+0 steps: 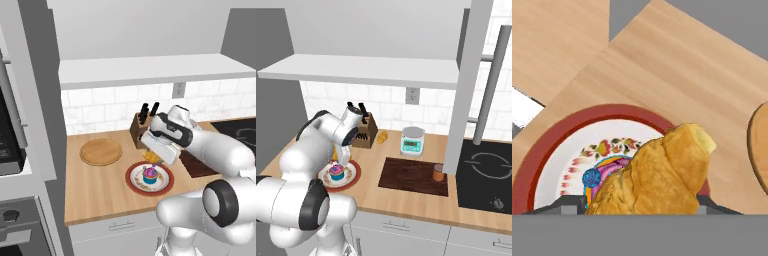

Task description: From the different types of pastries on the counter, select a croissant and place it on the cutting board. Then retrieve a jar of jam from the cabinet and place it alongside the croissant on the cutting board.

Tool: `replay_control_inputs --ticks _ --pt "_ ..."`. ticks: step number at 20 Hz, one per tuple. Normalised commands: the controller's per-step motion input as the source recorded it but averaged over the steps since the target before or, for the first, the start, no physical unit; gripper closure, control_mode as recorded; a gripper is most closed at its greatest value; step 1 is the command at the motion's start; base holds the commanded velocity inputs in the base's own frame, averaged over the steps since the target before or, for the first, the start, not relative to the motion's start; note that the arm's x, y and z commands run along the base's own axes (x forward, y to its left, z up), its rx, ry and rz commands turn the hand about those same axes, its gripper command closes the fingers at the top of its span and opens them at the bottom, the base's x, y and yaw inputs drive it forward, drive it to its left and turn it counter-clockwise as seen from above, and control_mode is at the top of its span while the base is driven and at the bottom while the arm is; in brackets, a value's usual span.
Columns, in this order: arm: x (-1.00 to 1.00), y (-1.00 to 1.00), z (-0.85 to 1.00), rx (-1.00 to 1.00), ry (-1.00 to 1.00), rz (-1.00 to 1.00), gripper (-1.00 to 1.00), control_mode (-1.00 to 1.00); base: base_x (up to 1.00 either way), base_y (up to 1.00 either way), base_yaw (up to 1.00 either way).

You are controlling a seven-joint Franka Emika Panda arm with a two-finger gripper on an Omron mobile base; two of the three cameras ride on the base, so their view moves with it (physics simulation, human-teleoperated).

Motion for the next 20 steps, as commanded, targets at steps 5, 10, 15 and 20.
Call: replay_control_inputs --ticks 5,10,15,20 --pt "0.31 -0.52 0.02 0.00 -0.08 0.00 1.00 -1.00 0.00 0.00 0.00" --pt "0.29 -0.63 0.03 0.00 -0.04 0.00 1.00 -1.00 0.00 0.00 0.00" --pt "0.27 -0.65 0.00 0.00 -0.07 0.00 1.00 -1.00 0.00 0.00 0.00" --pt "0.19 -0.58 0.00 -0.03 -0.12 0.00 1.00 -1.00 0.00 0.00 0.00"
